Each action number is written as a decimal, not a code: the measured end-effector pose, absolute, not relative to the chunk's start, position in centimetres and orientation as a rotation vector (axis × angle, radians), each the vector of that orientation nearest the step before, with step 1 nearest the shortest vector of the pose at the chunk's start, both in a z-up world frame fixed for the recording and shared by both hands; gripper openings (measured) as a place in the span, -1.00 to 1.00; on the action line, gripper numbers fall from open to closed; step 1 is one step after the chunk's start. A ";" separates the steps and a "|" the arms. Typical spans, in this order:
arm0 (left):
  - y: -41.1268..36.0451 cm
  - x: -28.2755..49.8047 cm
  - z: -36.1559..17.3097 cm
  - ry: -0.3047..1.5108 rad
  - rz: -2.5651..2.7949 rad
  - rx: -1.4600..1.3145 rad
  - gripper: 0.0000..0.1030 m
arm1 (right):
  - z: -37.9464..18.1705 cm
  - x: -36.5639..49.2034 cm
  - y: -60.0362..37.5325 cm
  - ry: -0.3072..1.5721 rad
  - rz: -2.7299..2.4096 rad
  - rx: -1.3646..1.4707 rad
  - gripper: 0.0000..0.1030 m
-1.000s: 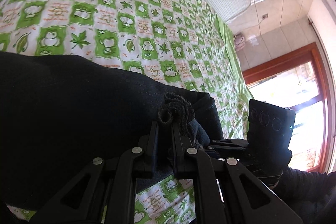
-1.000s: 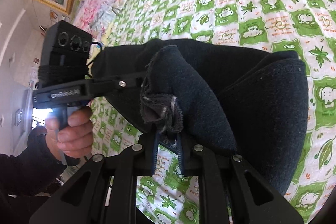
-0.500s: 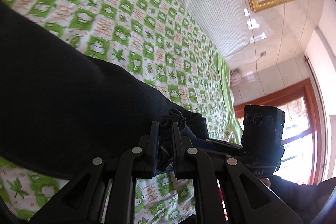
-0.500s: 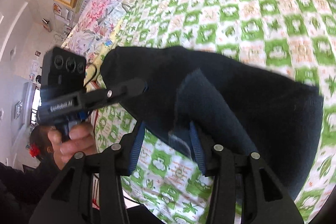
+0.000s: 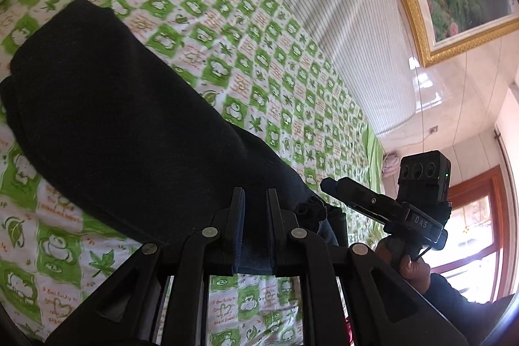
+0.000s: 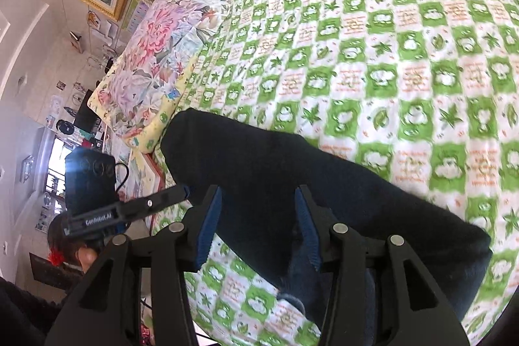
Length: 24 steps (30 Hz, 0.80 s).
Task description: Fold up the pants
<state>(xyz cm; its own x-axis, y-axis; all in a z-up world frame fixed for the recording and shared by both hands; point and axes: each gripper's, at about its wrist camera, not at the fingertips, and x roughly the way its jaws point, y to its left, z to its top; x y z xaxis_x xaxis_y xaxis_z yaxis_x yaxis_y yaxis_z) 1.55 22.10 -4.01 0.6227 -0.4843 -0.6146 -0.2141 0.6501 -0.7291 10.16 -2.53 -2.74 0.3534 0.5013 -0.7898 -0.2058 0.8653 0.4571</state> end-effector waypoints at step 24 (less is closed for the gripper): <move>25.9 -3.4 -5.4 0.881 0.021 -0.984 -0.63 | -2.9 17.0 5.8 1.163 0.609 0.199 0.09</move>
<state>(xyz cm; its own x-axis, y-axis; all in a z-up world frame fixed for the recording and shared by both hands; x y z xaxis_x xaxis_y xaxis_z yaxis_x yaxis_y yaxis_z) -3.39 25.94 -5.37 0.6652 -0.3581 -0.6552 -0.3896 0.5821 -0.7137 16.95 5.75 -2.86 0.2575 0.5449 -0.7980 -0.3459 0.8231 0.4504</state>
